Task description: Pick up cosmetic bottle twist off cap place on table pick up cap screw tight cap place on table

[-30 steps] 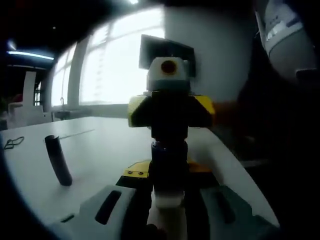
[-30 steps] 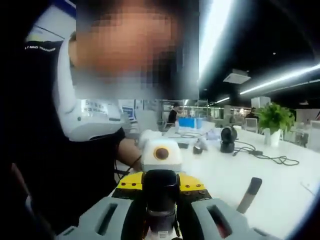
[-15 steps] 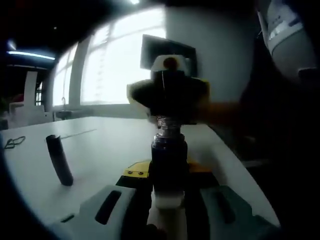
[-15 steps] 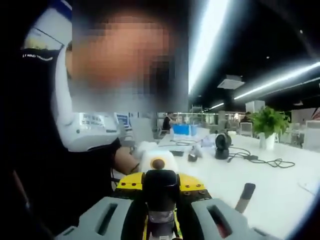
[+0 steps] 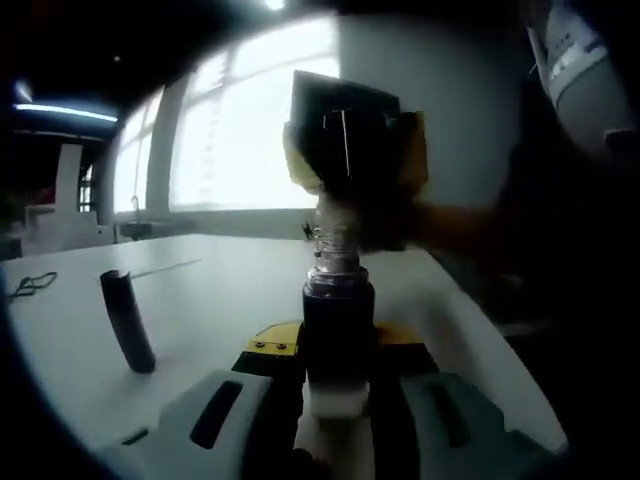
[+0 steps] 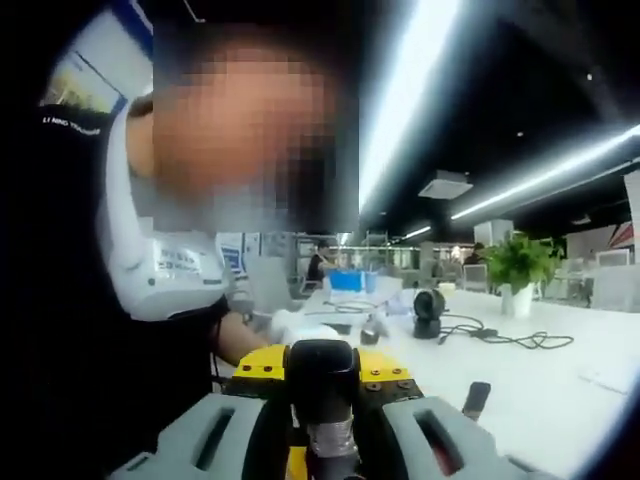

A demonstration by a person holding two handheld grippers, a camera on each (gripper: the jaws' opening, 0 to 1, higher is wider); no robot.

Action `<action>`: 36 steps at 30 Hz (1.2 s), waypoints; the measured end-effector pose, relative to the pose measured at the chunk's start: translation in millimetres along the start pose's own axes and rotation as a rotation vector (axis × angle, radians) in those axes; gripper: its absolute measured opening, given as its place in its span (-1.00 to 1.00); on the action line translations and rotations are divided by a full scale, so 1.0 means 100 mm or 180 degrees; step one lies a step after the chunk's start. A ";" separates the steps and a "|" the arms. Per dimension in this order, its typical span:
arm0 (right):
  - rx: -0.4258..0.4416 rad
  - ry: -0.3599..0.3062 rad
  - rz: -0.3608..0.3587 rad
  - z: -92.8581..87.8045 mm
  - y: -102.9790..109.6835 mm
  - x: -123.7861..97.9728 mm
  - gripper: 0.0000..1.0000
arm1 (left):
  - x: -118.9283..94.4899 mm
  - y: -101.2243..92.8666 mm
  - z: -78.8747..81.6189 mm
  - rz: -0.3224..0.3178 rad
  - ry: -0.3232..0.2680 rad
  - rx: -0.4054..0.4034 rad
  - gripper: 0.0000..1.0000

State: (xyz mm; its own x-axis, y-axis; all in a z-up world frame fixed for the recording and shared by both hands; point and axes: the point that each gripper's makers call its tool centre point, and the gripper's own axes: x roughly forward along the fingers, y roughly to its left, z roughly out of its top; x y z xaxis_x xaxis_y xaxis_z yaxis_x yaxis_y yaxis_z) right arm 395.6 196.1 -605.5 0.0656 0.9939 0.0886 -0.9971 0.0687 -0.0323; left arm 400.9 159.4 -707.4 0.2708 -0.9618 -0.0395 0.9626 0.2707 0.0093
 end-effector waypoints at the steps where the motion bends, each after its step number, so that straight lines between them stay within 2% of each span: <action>1: -0.0010 -0.0034 -0.0025 0.03 -0.01 -0.01 -0.66 | 0.00 0.01 0.00 0.0019 0.0002 -0.0002 -0.72; 6: -0.0060 -0.0167 -0.0136 0.15 -0.01 -0.12 -0.66 | 0.03 0.14 0.00 0.0188 0.0038 -0.0028 -0.72; 8: 0.0016 -0.0326 -0.0187 0.20 -0.01 -0.17 -0.66 | 0.05 0.19 0.00 0.0248 0.0047 -0.0032 -0.72; 15: 0.0102 -0.0455 -0.0375 0.13 -0.01 -0.28 -0.66 | 0.14 0.32 0.00 0.0366 0.0043 0.0009 -0.72; 21: 0.0123 -0.0567 -0.0501 0.15 0.02 -0.36 -0.66 | 0.27 0.44 0.01 0.0456 0.0032 0.0020 -0.72; 26: 0.0128 -0.0601 -0.0627 0.12 0.02 -0.45 -0.66 | 0.39 0.62 0.01 0.0603 0.0021 -0.0100 -0.72; 31: 0.0167 -0.0667 -0.0784 0.09 -0.02 -0.56 -0.66 | 0.52 0.81 0.01 0.0766 0.0043 -0.0010 -0.72; 36: 0.0154 -0.0594 -0.0868 0.02 -0.04 -0.60 -0.66 | 0.60 0.91 0.01 0.0830 0.0024 0.0039 -0.71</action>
State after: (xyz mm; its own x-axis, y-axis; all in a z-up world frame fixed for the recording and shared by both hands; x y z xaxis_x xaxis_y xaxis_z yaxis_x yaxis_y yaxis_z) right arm 395.5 136.5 -608.6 0.3266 0.9063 0.2684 -0.9448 0.3214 0.0644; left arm 505.0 126.1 -708.4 0.5098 -0.8593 -0.0417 0.8603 0.5088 0.0322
